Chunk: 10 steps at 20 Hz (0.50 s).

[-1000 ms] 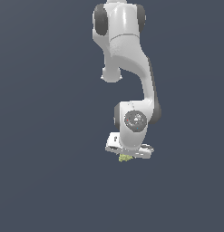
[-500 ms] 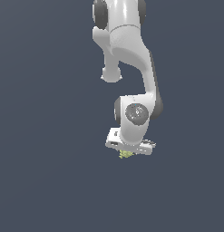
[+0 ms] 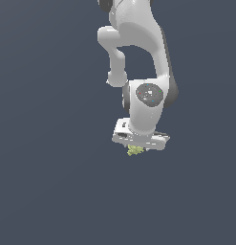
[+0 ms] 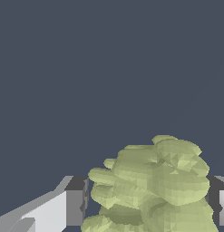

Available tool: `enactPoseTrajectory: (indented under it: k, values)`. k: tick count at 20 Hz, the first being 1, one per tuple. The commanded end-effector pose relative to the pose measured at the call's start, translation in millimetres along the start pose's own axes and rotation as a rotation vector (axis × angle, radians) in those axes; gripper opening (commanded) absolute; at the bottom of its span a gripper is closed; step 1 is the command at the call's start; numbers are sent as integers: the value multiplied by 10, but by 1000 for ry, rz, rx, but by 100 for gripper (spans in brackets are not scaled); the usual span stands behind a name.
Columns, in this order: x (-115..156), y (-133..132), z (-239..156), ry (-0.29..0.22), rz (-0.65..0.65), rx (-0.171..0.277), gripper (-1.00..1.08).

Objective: Pick up the object and move it to a goal position.

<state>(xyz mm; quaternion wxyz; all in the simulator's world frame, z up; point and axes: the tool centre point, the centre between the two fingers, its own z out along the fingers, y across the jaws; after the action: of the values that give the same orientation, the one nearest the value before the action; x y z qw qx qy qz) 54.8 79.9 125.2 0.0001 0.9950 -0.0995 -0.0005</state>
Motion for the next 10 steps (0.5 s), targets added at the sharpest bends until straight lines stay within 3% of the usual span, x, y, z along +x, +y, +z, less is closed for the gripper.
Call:
enactPoseTrajectory:
  k: [1, 10]
  values:
    - [-98, -1, -232, 1, 0, 0, -100]
    - [-476, -2, -1132, 1, 0, 0, -100]
